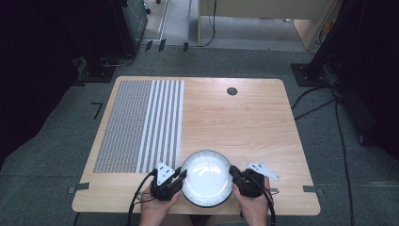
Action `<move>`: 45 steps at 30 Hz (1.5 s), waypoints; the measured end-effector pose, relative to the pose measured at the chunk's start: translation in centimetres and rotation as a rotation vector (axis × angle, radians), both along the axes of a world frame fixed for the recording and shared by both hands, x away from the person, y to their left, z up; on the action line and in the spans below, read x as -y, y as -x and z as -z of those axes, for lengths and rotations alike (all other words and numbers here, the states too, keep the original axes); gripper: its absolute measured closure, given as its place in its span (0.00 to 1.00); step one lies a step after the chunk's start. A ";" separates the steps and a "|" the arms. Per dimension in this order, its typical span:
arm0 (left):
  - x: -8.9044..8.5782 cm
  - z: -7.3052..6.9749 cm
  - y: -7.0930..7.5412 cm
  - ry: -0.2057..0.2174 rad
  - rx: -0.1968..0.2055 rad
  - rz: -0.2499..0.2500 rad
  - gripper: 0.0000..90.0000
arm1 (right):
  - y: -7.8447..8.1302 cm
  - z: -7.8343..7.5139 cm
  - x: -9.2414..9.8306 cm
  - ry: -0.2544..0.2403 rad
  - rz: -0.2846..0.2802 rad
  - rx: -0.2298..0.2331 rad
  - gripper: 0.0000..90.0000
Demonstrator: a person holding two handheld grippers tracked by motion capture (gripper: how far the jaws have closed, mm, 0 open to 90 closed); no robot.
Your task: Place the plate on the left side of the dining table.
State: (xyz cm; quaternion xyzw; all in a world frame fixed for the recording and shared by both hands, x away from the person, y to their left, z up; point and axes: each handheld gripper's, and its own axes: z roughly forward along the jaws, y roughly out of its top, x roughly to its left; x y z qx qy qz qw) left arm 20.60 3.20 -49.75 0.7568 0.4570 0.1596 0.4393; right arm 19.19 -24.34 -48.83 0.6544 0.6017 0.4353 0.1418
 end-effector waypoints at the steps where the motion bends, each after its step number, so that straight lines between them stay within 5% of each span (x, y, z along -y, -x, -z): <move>1: 0.0 0.0 -0.1 0.005 -0.008 0.000 0.83 | -0.1 0.1 0.3 -0.032 -0.001 -0.007 0.97; 6: -0.6 -0.2 -0.4 0.048 -0.033 0.001 0.82 | -0.2 0.6 0.9 -0.149 0.006 -0.025 0.97; 9: -0.9 -0.5 -0.6 0.066 -0.041 0.005 0.79 | -0.5 1.5 1.0 -0.234 -0.004 -0.083 0.97; 16: -1.5 -0.8 -0.7 0.097 -0.055 -0.020 0.84 | -0.5 1.7 1.6 -0.365 0.021 -0.088 0.98; 23: -1.6 -0.7 -0.8 0.108 -0.055 -0.028 0.87 | -0.4 1.0 0.9 -0.224 -0.030 -0.071 0.99; 26: -1.8 -0.8 -0.8 0.114 -0.049 -0.045 0.89 | -0.4 0.8 0.8 -0.213 -0.064 -0.087 0.98; 30: -1.8 -0.8 -0.8 0.118 -0.041 -0.052 0.90 | -0.2 0.5 0.0 -0.131 -0.102 -0.069 0.90; 33: -1.8 -0.8 -0.8 0.123 -0.041 -0.057 0.90 | 0.1 0.4 -0.4 -0.092 -0.122 -0.096 0.85; 38: -1.7 -1.0 -0.8 0.125 -0.044 -0.056 0.91 | 0.6 1.0 -1.1 -0.082 -0.117 -0.153 0.83; 45: -2.0 -1.0 -0.8 0.128 -0.047 -0.060 0.91 | 0.8 1.5 -1.3 -0.182 -0.035 -0.148 0.90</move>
